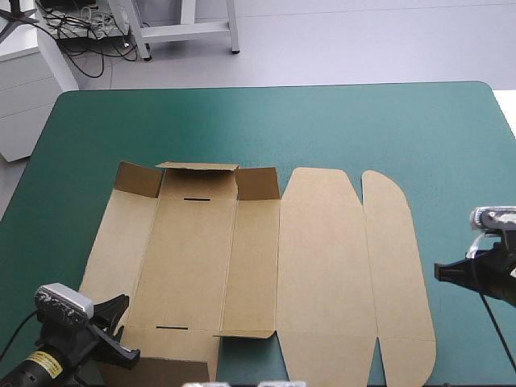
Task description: Fold the box
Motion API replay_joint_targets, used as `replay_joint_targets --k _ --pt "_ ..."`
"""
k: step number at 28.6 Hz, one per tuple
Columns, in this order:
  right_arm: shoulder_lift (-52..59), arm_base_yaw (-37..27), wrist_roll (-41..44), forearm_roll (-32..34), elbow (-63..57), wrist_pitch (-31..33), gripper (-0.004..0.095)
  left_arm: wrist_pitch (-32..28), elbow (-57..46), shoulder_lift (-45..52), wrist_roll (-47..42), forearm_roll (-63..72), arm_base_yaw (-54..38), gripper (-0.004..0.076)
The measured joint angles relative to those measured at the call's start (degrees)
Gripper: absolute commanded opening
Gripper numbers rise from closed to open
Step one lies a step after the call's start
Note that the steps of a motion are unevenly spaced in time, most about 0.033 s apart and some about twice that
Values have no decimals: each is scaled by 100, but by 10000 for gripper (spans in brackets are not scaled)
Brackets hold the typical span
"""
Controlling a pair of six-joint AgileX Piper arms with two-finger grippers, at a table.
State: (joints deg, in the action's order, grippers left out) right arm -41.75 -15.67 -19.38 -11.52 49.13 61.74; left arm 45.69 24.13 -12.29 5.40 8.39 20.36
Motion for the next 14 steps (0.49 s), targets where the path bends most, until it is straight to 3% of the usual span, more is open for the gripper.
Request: replay_joint_targets --k 6,14 --pt "99 1009 12 181 -597 -155 -1 373 402 -473 -266 0 0 -10" --pt "99 1153 109 263 -641 -384 -1 551 2028 -2341 -290 -86 0 -10"
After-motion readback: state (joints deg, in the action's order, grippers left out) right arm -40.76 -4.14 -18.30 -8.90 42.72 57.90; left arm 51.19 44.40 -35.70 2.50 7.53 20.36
